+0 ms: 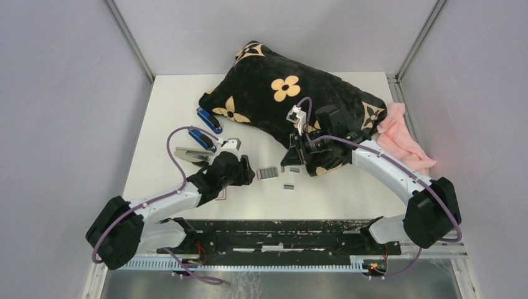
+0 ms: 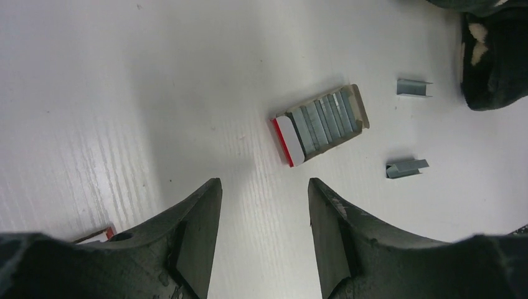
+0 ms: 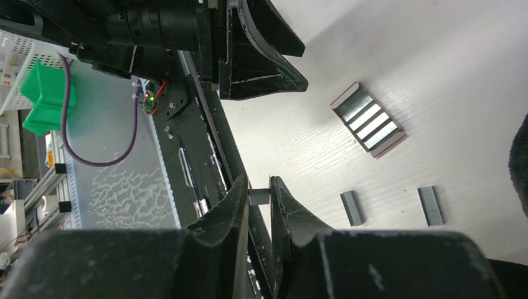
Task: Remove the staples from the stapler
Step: Place the staple in the staple box.
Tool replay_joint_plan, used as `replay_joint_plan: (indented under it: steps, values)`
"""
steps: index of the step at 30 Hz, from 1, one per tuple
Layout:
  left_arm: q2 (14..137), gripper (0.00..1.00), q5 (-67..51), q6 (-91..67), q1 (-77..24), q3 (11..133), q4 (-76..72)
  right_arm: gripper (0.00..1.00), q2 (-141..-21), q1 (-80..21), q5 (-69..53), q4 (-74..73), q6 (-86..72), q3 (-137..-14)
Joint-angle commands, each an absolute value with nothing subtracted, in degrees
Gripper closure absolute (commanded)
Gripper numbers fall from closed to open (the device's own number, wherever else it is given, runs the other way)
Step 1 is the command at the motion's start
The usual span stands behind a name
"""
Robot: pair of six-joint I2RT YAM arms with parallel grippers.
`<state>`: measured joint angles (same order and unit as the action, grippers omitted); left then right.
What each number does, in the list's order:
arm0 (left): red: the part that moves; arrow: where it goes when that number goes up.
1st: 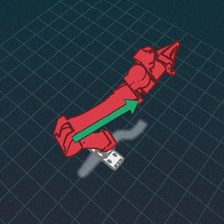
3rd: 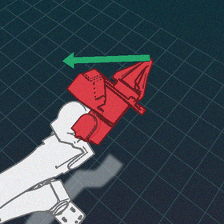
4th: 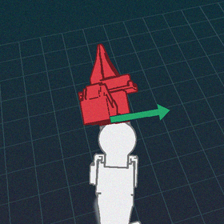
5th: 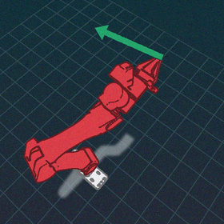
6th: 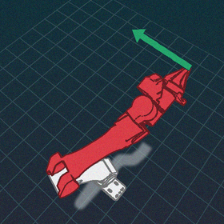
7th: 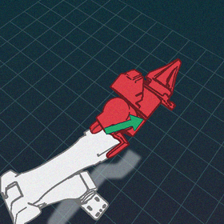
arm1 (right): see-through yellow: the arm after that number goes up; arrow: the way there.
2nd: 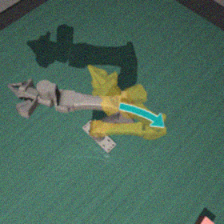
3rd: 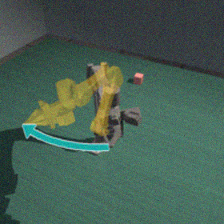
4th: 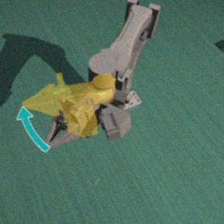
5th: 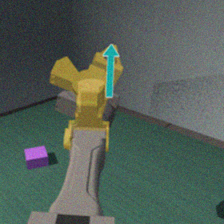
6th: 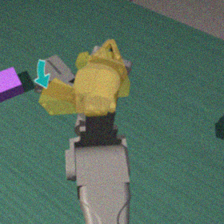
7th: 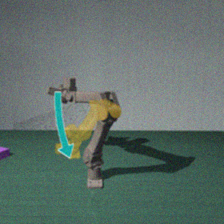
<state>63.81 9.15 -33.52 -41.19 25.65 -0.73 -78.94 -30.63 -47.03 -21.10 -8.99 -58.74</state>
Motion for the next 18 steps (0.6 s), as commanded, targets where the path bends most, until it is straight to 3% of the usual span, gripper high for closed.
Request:
replay_joint_plan:
  steps: [1,18]
  values:
    - [68.02,0.39,11.27,-33.22,-40.93,30.44,-1.58,0.82,-79.65,-30.78,-44.58,-21.04,-7.26,-61.91]
    - [78.19,0.39,7.58,-38.09,-41.33,35.44,-3.19,0.82,-80.90,-31.29,-44.03,-21.62,-6.88,-62.37]
